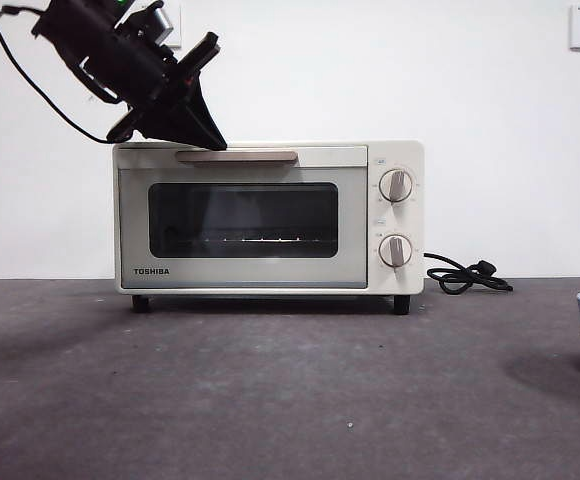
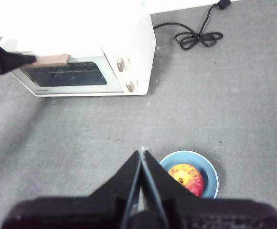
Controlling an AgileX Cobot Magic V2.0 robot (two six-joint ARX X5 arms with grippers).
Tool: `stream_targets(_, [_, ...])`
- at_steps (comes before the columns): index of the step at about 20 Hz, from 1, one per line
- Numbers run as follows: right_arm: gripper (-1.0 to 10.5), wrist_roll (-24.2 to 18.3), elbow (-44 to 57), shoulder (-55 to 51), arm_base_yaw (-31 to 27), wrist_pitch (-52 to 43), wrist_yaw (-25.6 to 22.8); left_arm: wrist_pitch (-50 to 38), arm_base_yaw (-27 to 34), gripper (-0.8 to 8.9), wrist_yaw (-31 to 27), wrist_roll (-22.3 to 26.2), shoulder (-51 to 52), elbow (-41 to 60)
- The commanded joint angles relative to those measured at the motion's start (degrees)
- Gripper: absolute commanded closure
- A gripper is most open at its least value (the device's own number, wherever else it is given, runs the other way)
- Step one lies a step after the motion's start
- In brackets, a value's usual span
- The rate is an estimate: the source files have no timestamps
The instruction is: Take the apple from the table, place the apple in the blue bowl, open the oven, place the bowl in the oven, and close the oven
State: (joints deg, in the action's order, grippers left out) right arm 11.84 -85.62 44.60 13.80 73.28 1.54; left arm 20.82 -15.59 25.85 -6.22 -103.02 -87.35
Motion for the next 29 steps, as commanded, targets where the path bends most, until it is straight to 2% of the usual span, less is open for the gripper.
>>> stream_targets(1, [9.6,1.03,-0.09,0.11,0.07,1.16,0.00,6.86,-1.62,8.19,-4.02,4.22,-1.97,1.77])
stream_targets(6, [9.6,1.51,-0.09,-0.22,0.07,2.14,0.04,7.61,-3.82,8.19,-7.89,5.29,0.90,4.76])
stream_targets(12, [9.6,1.46,-0.09,-0.26,0.07,2.14,1.16,0.46,-3.04,8.19,-7.89,5.07,7.34,16.68])
stream_targets(18, [9.6,1.05,-0.09,-0.26,0.07,2.10,1.46,-2.95,-2.23,8.19,-7.89,4.66,10.27,23.98])
stream_targets(29, [9.6,0.98,-0.09,-0.24,0.04,1.66,0.55,-3.72,-3.23,8.19,-7.76,5.33,10.38,26.64])
